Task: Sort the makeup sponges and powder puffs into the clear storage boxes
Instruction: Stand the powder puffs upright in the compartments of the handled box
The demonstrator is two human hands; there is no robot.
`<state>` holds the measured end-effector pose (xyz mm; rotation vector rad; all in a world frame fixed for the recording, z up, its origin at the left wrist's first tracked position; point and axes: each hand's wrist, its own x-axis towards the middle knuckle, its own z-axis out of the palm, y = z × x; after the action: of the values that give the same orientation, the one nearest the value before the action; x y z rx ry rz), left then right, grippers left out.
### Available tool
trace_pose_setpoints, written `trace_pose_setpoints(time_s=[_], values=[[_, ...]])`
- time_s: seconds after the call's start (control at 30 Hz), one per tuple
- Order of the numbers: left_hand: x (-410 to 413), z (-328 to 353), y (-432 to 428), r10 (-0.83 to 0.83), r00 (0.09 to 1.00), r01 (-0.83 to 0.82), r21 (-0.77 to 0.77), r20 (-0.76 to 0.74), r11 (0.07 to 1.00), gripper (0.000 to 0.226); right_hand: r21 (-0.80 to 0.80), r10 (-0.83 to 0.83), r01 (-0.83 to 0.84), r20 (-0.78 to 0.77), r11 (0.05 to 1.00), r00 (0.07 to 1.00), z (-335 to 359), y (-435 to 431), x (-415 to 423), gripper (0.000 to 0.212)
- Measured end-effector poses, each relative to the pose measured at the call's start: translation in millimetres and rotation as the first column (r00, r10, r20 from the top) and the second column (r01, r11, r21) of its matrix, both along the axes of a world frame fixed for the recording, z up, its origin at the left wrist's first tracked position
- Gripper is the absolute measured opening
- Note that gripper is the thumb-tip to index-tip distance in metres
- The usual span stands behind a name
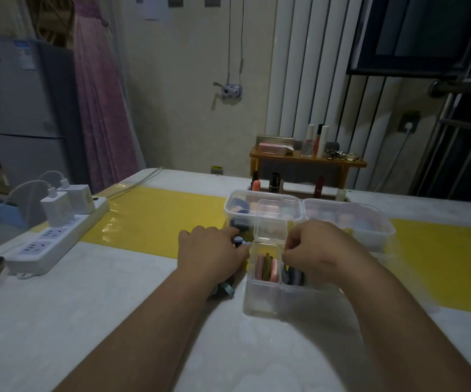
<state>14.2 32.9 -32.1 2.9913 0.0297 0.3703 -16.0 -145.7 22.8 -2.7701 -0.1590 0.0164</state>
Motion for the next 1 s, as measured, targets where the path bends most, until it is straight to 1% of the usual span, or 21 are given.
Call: trace_pose_setpoints(time_s=[0.07, 0.17, 0.27, 0.33, 0.4, 0.47, 0.57, 0.63, 0.7, 0.77, 0.8, 0.9, 1.0], values=[[-1, 1, 1, -0.007, 0.999, 0.006, -0.028, -0.036, 1.000, 0.044, 0.036, 0.014, -0.014, 0.005, 0.999, 1.000, 0, 0, -1, 0.005], [0, 2, 6, -0.041, 0.992, 0.023, -0.148, -0.119, 0.989, 0.045, 0.088, 0.021, -0.024, 0.039, 0.996, 0.999, -1, -2, 0, 0.005], [0, 3, 9, -0.064, 0.992, 0.039, -0.215, -0.109, 0.976, 0.043, 0.161, 0.027, -0.041, 0.086, 0.986, 0.996, -2, -2, 2, 0.006], [-1, 4, 9, -0.092, 0.993, 0.071, -0.249, -0.073, 0.966, 0.039, 0.204, 0.030, -0.053, 0.116, 0.978, 0.993, -4, -2, 4, 0.007], [-2, 4, 9, -0.123, 0.992, 0.108, -0.326, -0.026, 0.939, 0.033, 0.243, 0.023, -0.058, 0.142, 0.968, 0.990, -6, -2, 6, 0.008], [-1, 4, 11, -0.106, 0.993, 0.117, -0.377, 0.049, 0.919, 0.031, 0.266, 0.014, -0.061, 0.176, 0.962, 0.984, -7, -3, 8, 0.011], [2, 5, 14, -0.022, 0.974, 0.091, -0.302, 0.224, 0.949, 0.034, 0.296, 0.015, -0.081, 0.217, 0.952, 0.976, -9, -5, 9, 0.015], [3, 5, 16, -0.006, 0.951, 0.114, -0.330, 0.310, 0.937, 0.035, 0.320, 0.027, -0.098, 0.220, 0.942, 0.975, -10, -5, 10, 0.015], [2, 5, 15, -0.013, 0.943, 0.168, -0.443, 0.331, 0.881, 0.033, 0.337, 0.049, -0.120, 0.213, 0.934, 0.976, -12, -5, 12, 0.014], [-2, 6, 13, -0.025, 0.935, 0.239, -0.579, 0.353, 0.779, 0.031, 0.356, 0.072, -0.145, 0.211, 0.923, 0.975, -14, -4, 13, 0.014], [-3, 7, 11, -0.030, 0.930, 0.268, -0.617, 0.368, 0.740, 0.030, 0.369, 0.081, -0.158, 0.216, 0.916, 0.973, -15, -3, 13, 0.014], [-5, 8, 6, -0.077, 0.918, 0.341, -0.674, 0.389, 0.656, 0.025, 0.427, 0.089, -0.196, 0.258, 0.883, 0.962, -15, -1, 13, 0.011], [-6, 8, 2, -0.139, 0.910, 0.383, -0.667, 0.390, 0.639, 0.028, 0.497, 0.103, -0.247, 0.299, 0.832, 0.949, -13, 1, 11, 0.010]])
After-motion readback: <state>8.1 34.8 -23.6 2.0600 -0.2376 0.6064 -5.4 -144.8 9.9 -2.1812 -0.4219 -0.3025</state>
